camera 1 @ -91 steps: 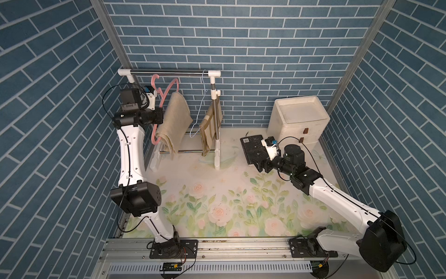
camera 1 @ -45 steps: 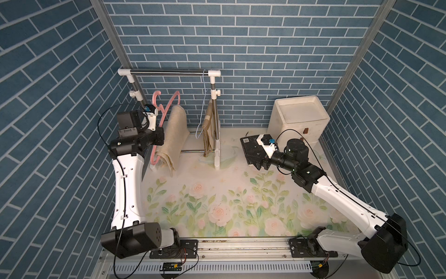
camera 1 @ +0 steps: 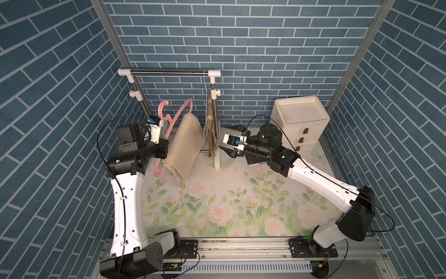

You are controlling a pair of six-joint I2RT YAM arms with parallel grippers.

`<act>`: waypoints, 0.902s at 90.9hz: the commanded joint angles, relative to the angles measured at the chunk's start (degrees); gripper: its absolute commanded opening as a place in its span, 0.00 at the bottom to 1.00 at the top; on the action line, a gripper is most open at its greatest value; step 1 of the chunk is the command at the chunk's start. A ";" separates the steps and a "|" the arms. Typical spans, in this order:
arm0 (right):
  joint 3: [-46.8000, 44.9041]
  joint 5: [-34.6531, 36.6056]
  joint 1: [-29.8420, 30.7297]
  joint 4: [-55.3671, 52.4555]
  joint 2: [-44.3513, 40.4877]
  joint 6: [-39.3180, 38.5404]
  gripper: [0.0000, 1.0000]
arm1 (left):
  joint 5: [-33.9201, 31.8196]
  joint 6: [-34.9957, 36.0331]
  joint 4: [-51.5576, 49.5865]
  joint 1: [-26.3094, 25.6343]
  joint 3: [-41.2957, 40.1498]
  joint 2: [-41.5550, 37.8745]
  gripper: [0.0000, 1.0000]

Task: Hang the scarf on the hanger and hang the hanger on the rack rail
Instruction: Adjust the hanger.

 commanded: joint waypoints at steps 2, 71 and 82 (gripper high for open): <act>7.18 1.35 1.02 2.60 4.64 -10.35 0.79 | 4.95 -2.47 0.70 -0.37 -0.83 -1.29 0.00; 31.45 6.54 5.30 1.64 31.15 -34.16 0.73 | 5.09 -2.94 -3.05 -7.32 -0.09 0.81 0.00; 31.82 8.30 6.30 2.90 32.56 -35.24 0.72 | 5.01 -2.39 -3.51 -7.80 -0.37 0.61 0.00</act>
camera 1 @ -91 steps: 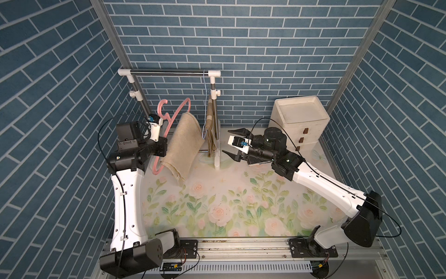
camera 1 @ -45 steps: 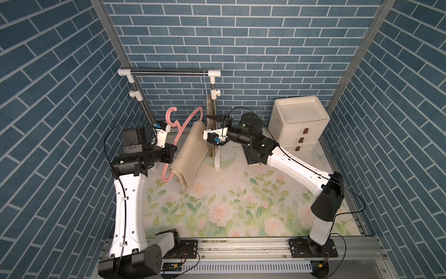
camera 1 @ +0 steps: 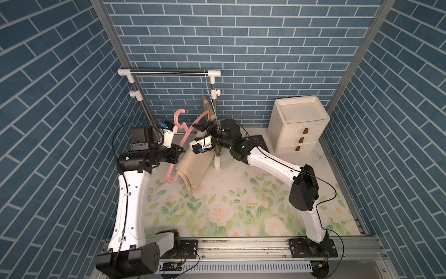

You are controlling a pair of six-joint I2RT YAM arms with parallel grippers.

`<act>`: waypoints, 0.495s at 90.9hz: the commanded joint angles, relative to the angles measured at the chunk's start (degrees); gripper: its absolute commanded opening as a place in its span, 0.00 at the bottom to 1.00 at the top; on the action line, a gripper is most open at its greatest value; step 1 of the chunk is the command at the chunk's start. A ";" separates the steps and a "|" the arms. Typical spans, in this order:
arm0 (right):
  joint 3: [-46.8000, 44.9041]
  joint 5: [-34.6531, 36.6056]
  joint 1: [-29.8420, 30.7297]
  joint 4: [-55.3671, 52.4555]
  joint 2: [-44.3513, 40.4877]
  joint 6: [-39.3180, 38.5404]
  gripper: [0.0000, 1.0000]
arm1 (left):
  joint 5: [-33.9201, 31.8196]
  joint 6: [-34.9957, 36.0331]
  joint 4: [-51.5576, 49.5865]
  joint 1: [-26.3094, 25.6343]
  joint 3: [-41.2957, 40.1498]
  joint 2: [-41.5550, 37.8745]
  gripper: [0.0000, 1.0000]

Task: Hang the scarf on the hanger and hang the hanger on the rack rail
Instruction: Adjust the hanger.

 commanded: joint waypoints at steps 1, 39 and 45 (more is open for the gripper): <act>2.26 2.69 1.16 3.29 1.24 -2.56 0.72 | 0.99 0.82 1.05 -0.65 1.69 -0.78 0.00; 4.53 5.51 2.71 6.15 5.58 -5.17 0.52 | 0.62 3.07 -0.68 -2.60 0.95 -1.54 0.00; 4.70 6.07 2.60 6.53 5.75 -5.56 0.47 | 0.25 3.08 -0.58 -2.60 0.96 -1.89 0.00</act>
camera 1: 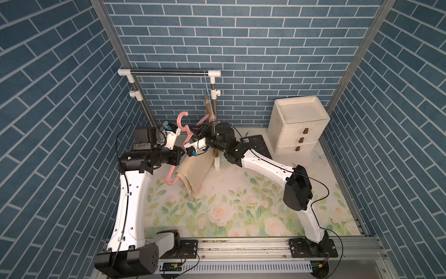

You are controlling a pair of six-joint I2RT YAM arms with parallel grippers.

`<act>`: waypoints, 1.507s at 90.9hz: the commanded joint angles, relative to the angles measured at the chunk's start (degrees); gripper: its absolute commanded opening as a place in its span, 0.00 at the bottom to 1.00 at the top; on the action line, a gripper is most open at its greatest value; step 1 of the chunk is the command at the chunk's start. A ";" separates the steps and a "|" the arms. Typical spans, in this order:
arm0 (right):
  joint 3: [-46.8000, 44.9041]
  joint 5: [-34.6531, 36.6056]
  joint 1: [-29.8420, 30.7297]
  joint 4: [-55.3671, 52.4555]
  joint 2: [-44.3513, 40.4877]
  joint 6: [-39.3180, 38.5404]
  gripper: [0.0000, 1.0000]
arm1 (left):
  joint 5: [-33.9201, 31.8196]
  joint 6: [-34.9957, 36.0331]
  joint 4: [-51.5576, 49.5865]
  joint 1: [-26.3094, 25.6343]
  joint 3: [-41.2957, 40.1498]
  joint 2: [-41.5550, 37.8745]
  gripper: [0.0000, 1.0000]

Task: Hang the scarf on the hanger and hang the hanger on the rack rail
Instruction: Adjust the hanger.

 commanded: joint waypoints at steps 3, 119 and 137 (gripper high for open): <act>1.69 1.41 0.44 1.99 1.89 -1.19 0.45 | 1.44 1.81 1.64 -0.72 0.89 -1.93 0.00; 2.49 3.51 -2.92 2.54 -0.42 3.04 0.00 | -7.76 1.18 4.10 -0.76 -8.10 -7.83 0.31; 1.14 2.34 -3.42 3.90 -2.40 4.94 0.00 | -6.68 1.26 3.89 -0.72 -7.54 -7.03 0.20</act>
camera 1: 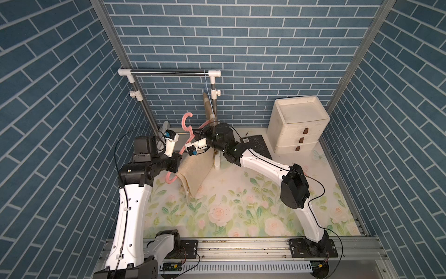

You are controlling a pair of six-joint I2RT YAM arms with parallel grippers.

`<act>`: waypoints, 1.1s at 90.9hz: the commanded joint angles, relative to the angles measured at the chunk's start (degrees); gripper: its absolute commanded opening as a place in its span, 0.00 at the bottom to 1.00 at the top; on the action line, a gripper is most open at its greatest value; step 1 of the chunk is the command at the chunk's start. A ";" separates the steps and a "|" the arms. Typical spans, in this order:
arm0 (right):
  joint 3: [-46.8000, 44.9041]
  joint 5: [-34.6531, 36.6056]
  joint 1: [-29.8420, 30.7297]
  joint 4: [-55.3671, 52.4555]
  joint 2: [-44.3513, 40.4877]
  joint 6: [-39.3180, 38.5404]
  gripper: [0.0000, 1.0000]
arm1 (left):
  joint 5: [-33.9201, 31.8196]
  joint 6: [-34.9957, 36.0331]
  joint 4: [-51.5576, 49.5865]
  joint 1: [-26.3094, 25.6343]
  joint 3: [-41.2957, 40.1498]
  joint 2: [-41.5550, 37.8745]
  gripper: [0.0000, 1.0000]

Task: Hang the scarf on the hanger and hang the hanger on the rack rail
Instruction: Adjust the hanger, then place the hanger at the clothesline.

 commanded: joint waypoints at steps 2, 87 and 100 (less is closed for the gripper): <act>0.51 0.64 -1.66 3.88 -4.61 4.93 0.00 | 0.58 0.22 -0.07 -0.25 0.11 0.26 0.16; -25.00 -2.45 -1.81 3.81 -29.77 20.91 0.83 | -12.69 -2.09 0.04 -0.21 14.11 0.31 0.00; -34.23 0.88 -2.01 6.59 -39.16 31.78 0.89 | -10.70 -3.62 4.17 -0.23 17.92 4.30 0.00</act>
